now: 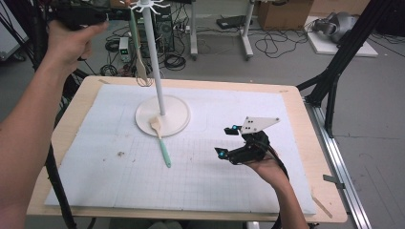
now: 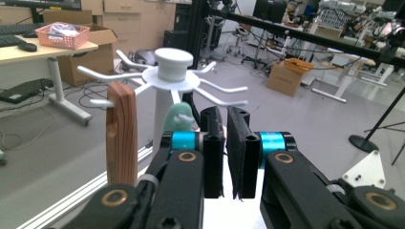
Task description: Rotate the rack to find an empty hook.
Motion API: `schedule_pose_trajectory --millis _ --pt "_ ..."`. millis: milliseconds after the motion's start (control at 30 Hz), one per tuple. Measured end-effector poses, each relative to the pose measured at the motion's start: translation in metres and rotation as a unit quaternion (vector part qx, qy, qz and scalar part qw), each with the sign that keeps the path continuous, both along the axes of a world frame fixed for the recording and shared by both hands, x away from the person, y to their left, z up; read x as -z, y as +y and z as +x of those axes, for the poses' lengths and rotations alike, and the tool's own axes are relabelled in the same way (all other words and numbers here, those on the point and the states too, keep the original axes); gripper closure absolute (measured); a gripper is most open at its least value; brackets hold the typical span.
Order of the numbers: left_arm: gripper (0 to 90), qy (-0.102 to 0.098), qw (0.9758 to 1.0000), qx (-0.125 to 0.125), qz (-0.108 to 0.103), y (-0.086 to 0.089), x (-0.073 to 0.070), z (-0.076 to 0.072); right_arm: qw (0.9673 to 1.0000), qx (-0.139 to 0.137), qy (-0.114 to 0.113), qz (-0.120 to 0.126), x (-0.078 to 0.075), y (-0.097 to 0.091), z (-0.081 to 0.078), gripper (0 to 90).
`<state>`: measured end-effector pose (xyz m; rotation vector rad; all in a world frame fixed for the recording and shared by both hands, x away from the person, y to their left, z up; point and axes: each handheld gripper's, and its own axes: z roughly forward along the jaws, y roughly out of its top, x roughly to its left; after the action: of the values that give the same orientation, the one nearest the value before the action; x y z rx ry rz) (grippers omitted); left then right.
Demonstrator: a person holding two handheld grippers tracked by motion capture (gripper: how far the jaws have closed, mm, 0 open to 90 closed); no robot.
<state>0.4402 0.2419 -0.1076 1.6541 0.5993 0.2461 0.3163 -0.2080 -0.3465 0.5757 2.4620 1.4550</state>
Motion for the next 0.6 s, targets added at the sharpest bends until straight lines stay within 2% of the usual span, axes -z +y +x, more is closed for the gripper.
schedule_pose_trajectory --millis 200,467,600 --pt "81.6 -0.005 1.0000 0.008 -0.004 0.006 0.003 -0.010 1.0000 0.002 0.000 0.003 0.000 0.001 0.000 21.7" --pt "78.7 -0.010 0.9999 0.010 0.009 0.010 0.011 -0.021 0.9999 0.010 0.000 0.010 -0.001 -0.002 -0.002 21.5" --pt "77.9 -0.005 0.9996 0.027 0.006 0.012 0.017 -0.026 0.9998 0.012 0.002 0.013 -0.002 -0.004 -0.003 21.5"
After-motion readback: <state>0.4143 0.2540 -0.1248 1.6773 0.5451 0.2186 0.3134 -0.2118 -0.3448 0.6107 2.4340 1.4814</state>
